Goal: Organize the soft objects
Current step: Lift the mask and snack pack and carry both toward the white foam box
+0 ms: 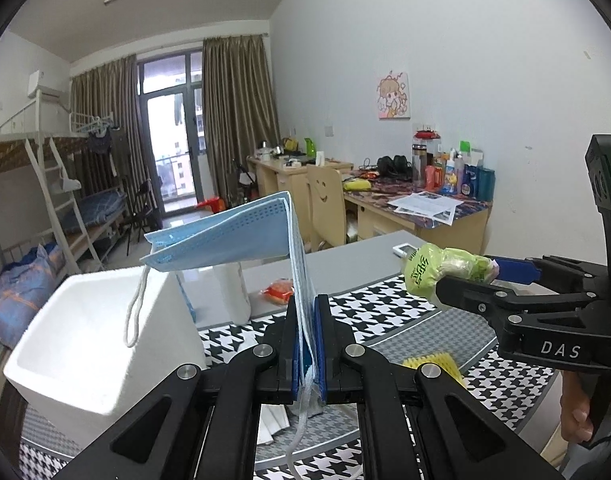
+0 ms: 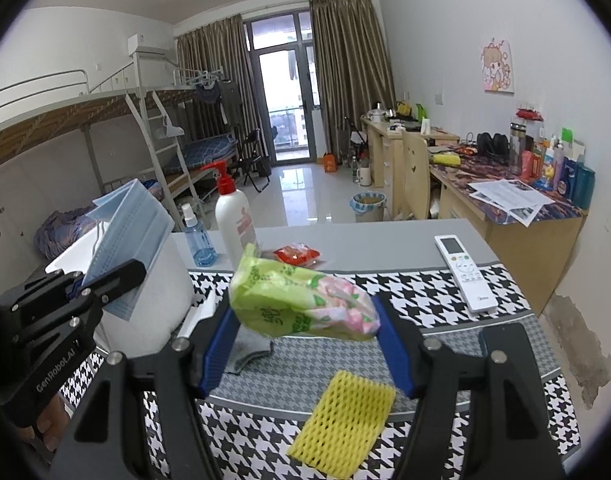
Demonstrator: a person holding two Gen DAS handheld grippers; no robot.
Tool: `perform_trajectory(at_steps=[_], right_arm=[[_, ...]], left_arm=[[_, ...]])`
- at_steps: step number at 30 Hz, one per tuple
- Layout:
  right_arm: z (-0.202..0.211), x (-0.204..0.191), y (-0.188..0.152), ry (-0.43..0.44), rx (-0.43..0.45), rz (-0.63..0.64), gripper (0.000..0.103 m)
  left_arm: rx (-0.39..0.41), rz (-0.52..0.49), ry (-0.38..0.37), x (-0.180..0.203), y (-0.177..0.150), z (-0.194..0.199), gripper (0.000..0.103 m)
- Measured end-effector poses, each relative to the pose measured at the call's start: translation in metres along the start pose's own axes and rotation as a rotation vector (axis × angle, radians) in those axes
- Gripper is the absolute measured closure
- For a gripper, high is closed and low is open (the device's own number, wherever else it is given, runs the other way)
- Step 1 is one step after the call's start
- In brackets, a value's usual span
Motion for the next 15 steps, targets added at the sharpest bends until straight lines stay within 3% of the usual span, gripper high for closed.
perform_trajectory(at_steps=[15], right_arm=[[0.007, -0.018, 0.016, 0.007, 0.061, -0.001, 0.033]], left_arm=[[0.07, -0.005, 0.015, -0.014, 0.017, 0.011, 0.096]])
Point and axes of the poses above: each gripper's, at about its wrist camera, not at the fingertips, and z roughly against the way its jaws point, x to its right, y to its top, the point moved 1 cm from there along -z, roughly the way its jaws point, and after that the axes turned 15 degrees about z, right-handed, at the moved point
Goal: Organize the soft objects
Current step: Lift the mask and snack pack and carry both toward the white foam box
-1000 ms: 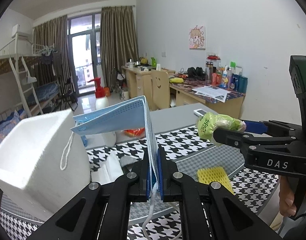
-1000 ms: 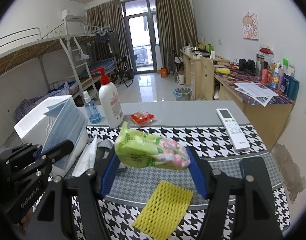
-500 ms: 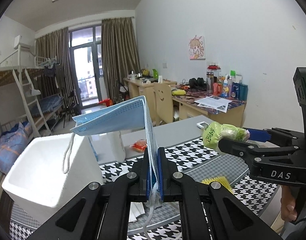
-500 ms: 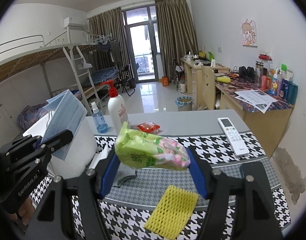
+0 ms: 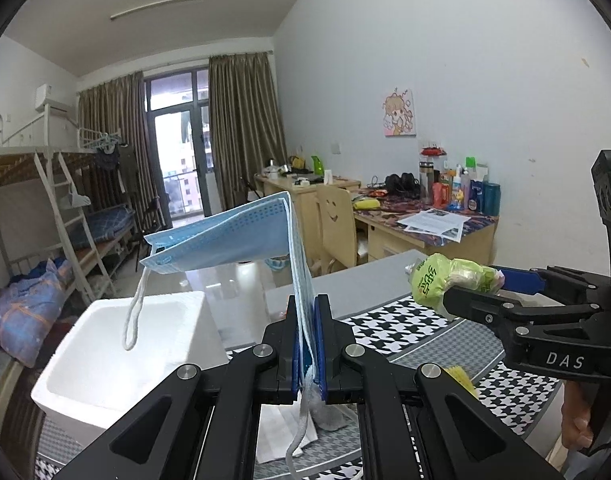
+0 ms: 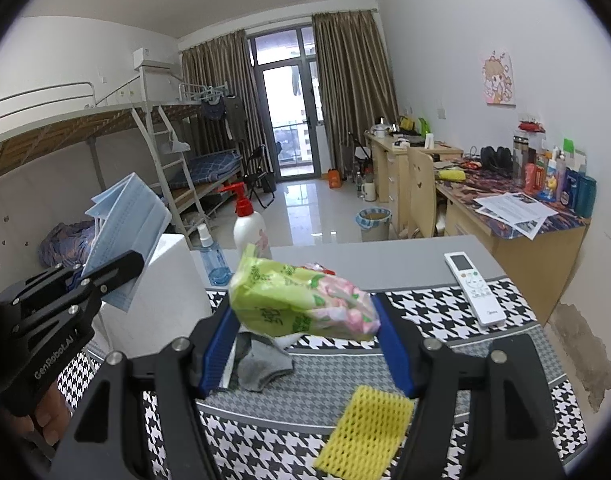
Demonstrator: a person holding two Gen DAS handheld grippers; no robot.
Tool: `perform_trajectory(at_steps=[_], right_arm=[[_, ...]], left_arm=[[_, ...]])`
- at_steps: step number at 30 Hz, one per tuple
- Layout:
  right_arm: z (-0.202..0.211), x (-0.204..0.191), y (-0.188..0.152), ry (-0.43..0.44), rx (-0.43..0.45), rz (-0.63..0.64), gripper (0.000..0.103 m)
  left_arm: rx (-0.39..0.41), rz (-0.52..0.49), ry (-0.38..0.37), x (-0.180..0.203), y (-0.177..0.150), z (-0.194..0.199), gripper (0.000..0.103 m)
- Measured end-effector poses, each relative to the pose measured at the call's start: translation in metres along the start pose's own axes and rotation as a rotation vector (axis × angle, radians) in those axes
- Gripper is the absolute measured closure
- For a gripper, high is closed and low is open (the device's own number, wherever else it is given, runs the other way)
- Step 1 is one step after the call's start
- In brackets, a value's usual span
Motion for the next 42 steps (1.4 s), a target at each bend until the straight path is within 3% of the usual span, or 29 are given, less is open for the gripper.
perform_trajectory(at_steps=[12, 35, 42], right_arm=[[-0.004, -0.021, 0.015, 0.017, 0.034, 0.021, 0.033], [-0.022, -0.061, 0.039, 0.111, 0.074, 0.065, 0.033], [-0.03, -0.075, 0.046, 0.146, 0.082, 0.077, 0.033]], left_arm=[[0.052, 0.015, 0.019, -0.018, 0.014, 0.007, 0.096], [0.109, 0.084, 0.223, -0.073, 0.026, 0.015, 0.096], [0.114, 0.092, 0.252, -0.088, 0.028, 0.02, 0.096]])
Point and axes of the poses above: each gripper's, at about its wrist camera, not at the fingertips, and z roughly against the way its jaws point, x to its right, y to its top, the point moved 1 cm from there along -z, roughly the way its jaws point, and after that the axes turned 15 degrees about z, right-handed, at the moved point
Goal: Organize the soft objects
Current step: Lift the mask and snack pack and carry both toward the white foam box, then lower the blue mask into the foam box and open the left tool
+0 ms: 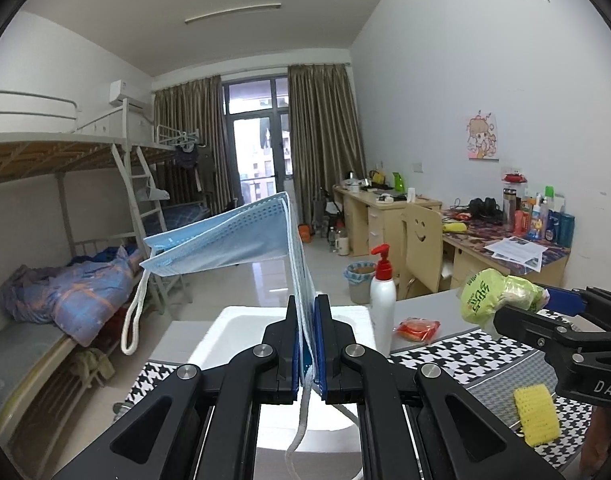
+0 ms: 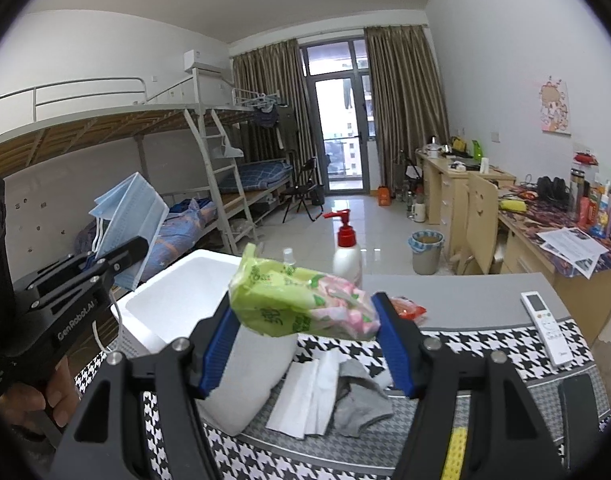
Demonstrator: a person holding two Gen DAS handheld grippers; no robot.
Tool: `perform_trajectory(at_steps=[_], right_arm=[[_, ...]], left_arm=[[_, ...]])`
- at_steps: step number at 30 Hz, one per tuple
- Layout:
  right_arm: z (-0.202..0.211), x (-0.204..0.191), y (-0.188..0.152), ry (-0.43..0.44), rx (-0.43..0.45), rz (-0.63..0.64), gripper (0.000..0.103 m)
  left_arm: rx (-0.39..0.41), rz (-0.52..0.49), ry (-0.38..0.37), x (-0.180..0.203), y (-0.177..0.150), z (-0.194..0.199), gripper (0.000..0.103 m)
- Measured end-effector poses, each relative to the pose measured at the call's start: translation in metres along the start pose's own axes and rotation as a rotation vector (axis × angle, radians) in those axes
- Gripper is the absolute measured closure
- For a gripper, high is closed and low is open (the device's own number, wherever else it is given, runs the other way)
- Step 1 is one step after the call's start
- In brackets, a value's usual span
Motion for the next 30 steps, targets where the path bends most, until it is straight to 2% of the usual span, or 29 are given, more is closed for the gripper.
perform_trajectory(at_steps=[11, 30], right_arm=[[-0.015, -0.019, 0.007, 0.03, -0.015, 0.028, 0.033], [-0.028, -0.032, 0.01, 0.008, -0.041, 0.044, 0.033]], left_arm=[[-0.025, 0.018, 0.043, -0.022, 0.0, -0.012, 0.096], [-0.201, 0.039, 0.026, -0.041, -0.006, -0.057, 0.096]])
Point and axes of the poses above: each gripper's, at about its wrist camera, not at the fingertips, and z roughly against the way its jaws point, x to its right, y to its top, the point moved 1 cm from there along -z, roughly the way its jaws point, and after that the axes turned 15 degrees about z, right-handed, at the moved point
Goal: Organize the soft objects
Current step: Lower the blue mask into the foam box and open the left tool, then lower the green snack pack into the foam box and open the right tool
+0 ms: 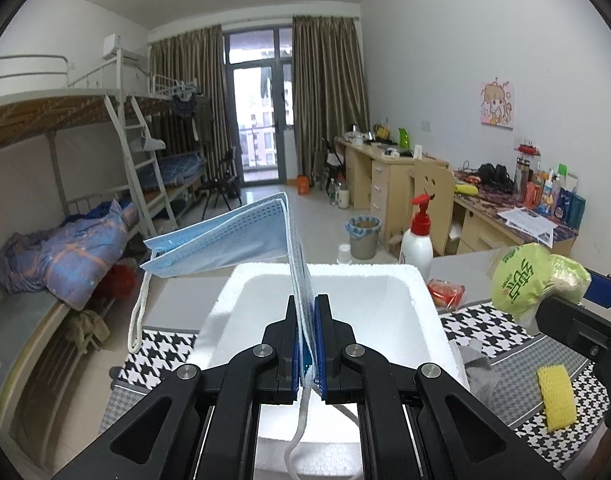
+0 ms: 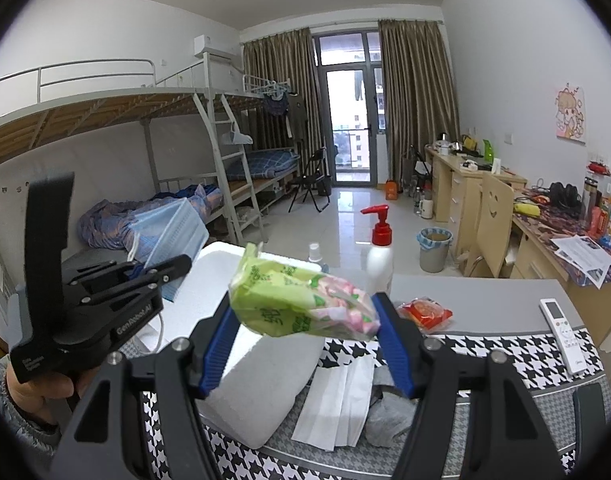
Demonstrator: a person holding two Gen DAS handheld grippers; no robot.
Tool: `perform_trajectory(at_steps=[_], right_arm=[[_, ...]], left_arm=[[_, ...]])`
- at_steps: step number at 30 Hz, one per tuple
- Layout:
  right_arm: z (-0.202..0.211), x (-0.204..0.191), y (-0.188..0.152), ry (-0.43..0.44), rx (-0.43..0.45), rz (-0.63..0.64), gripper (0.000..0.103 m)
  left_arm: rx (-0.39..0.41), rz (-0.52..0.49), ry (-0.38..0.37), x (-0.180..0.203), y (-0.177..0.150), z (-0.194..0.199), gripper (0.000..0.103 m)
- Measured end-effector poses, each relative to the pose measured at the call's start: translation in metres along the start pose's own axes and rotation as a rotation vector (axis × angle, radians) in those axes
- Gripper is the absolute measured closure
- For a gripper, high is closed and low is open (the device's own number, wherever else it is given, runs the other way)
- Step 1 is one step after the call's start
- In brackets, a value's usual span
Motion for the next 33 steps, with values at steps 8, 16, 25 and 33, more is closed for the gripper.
perform_trajectory(at_steps=[8, 16, 25, 33], right_arm=[[-0.006, -0.001, 0.001, -0.007, -0.014, 0.001, 0.033], [-0.011, -0.001, 0.002, -0.012, -0.027, 0.0, 0.033], [-0.013, -0.003, 0.005, -0.011, -0.032, 0.002, 0.033], [-0.015, -0.007, 0.011, -0.017, -0.033, 0.012, 0.033]], left_arm=[[-0.06, 0.006, -0.012, -0.006, -0.001, -0.016, 0.096], [-0.063, -0.003, 0.0, -0.011, -0.005, -0.019, 0.025], [0.042, -0.002, -0.004, -0.017, -0.002, 0.002, 0.004], [0.152, 0.016, 0.025, -0.029, 0.005, 0.027, 0.001]])
Point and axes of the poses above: each gripper's, at about its wrist camera, not at the fingertips, and z roughly against the way its jaws point, x to its right, y to its top, the point moved 1 cm from there along -z, roughly the way its jaws point, and after that the axes turned 15 degrees about z, right-handed, at the moved point
